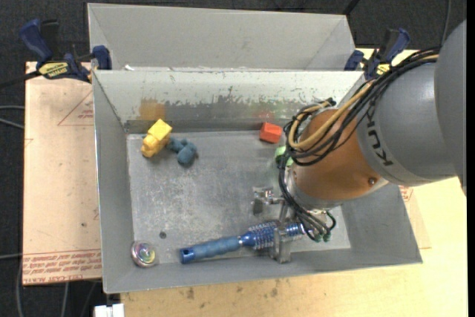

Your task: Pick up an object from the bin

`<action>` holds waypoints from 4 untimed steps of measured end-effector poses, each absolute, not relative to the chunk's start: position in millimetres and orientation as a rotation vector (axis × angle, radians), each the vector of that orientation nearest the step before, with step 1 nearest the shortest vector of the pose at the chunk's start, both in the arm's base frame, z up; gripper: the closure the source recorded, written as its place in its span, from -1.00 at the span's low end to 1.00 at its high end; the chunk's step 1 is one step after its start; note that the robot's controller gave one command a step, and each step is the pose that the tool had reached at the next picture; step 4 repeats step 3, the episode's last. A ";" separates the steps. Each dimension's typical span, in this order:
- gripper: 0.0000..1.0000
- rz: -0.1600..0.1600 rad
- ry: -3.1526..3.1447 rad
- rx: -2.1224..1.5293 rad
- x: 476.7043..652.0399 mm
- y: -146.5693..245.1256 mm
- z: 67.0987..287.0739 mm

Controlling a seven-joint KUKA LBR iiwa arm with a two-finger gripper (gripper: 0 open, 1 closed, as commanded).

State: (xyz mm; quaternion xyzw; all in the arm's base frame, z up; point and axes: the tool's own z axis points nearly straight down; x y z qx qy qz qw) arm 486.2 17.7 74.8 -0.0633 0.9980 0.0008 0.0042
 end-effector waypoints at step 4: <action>1.00 0.000 3.131 -0.141 511.9 35.6 235.4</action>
Offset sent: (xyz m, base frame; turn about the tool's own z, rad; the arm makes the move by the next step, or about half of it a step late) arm 0.0000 0.0000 0.0000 0.0000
